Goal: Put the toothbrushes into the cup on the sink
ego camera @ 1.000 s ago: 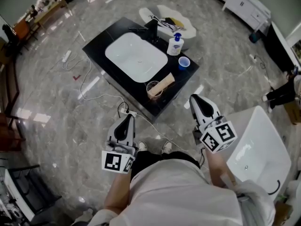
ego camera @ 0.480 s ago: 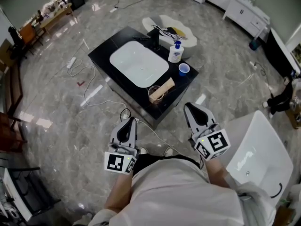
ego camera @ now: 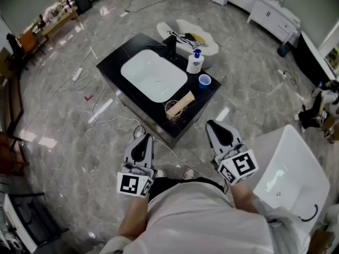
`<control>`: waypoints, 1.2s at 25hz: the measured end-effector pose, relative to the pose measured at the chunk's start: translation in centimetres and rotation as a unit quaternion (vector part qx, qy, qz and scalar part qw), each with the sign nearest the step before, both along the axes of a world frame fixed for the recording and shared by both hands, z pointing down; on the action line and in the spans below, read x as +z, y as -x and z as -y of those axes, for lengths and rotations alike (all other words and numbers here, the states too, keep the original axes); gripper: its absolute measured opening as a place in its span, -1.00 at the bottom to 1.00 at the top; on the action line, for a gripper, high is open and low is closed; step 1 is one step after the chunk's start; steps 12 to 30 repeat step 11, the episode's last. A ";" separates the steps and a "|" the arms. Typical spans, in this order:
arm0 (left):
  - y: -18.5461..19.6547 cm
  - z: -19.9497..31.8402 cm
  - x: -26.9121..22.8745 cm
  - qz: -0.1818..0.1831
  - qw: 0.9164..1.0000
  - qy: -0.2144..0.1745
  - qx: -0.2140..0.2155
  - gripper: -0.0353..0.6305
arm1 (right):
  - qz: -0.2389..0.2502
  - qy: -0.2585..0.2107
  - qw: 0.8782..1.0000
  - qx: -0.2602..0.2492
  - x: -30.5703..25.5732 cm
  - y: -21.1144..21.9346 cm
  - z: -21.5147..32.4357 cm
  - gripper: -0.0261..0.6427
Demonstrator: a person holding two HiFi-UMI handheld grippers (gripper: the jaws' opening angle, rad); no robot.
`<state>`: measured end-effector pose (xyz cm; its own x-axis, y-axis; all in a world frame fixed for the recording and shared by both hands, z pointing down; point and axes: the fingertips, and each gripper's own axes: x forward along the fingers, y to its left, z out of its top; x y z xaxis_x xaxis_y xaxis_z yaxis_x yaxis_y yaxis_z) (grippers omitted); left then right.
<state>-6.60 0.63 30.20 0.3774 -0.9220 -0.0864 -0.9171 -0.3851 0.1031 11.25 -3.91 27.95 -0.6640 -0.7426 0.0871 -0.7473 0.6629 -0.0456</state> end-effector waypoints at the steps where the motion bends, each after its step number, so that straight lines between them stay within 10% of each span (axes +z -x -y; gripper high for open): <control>1: 0.0 0.1 0.0 0.000 1.000 0.001 0.001 -0.89 | 0.000 0.001 1.000 0.001 0.1 0.0 0.0 -0.78; 30: 1.1 0.5 -0.1 0.010 1.000 0.008 0.016 -0.89 | 0.013 0.009 1.000 0.011 0.4 1.1 0.2 -0.79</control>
